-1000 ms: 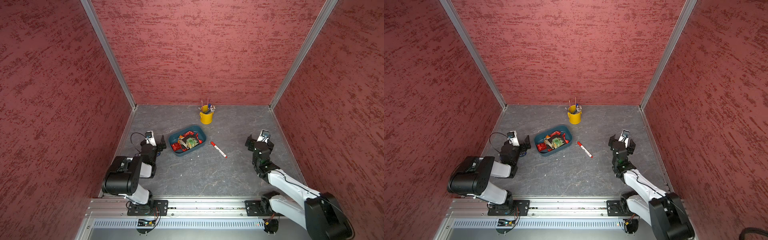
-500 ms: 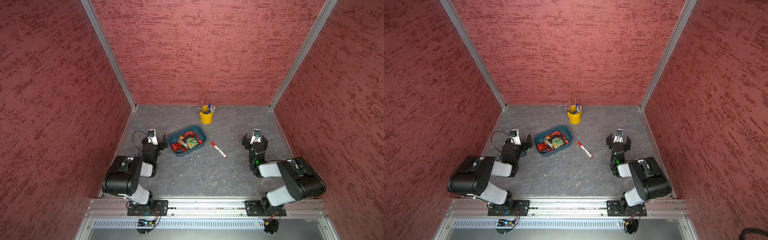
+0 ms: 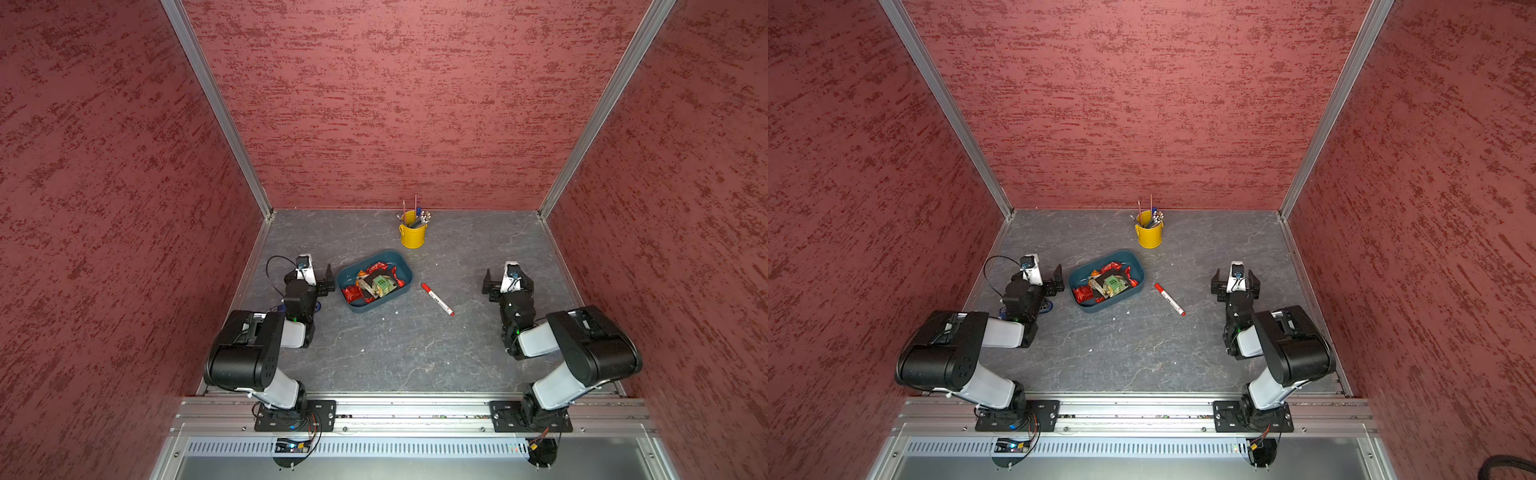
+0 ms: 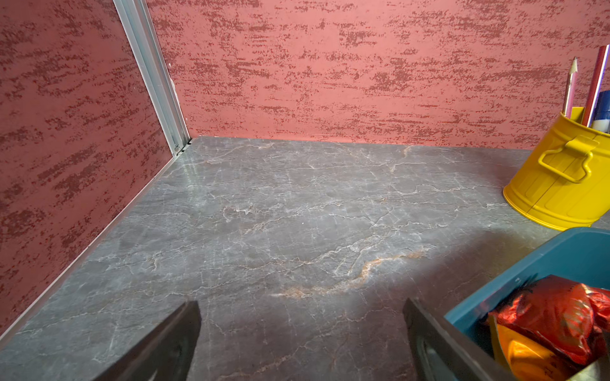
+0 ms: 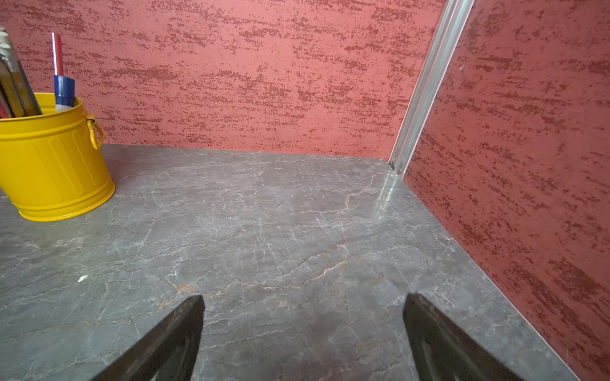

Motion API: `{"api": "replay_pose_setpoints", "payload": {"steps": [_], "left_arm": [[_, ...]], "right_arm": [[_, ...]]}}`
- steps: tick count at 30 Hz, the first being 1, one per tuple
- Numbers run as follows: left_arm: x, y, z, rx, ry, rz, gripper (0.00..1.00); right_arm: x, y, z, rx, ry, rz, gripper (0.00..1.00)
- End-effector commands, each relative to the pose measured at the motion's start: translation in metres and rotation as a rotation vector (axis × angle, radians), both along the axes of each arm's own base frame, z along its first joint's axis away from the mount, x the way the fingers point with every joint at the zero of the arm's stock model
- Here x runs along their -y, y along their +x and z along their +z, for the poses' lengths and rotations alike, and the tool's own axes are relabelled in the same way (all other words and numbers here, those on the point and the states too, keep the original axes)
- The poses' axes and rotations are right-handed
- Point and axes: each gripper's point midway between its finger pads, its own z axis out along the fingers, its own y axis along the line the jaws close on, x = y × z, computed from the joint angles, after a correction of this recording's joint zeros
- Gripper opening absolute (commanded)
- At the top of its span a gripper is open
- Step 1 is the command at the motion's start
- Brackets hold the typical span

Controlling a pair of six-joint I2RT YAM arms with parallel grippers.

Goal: Put the tea bags into the storage box
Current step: Reset both arms

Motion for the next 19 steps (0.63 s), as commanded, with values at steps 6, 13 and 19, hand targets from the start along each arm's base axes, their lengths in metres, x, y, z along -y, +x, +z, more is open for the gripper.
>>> {"api": "replay_pose_setpoints", "payload": {"steps": [6,13,19], "left_arm": [[-0.0002,0.0012,0.0047,0.013,0.008,0.000,1.00],[0.0000,0.0023,0.0038,0.005,0.007,-0.001,1.00],[-0.0062,0.0079,0.0017,-0.024,-0.022,0.005,1.00]], "right_arm": [[0.0003,0.0030,0.0023,-0.001,0.018,0.009,0.99],[-0.0001,0.0029,0.0021,-0.002,0.019,0.010,0.98],[0.0000,0.0030,0.0020,-0.002,0.019,0.010,0.98]]}}
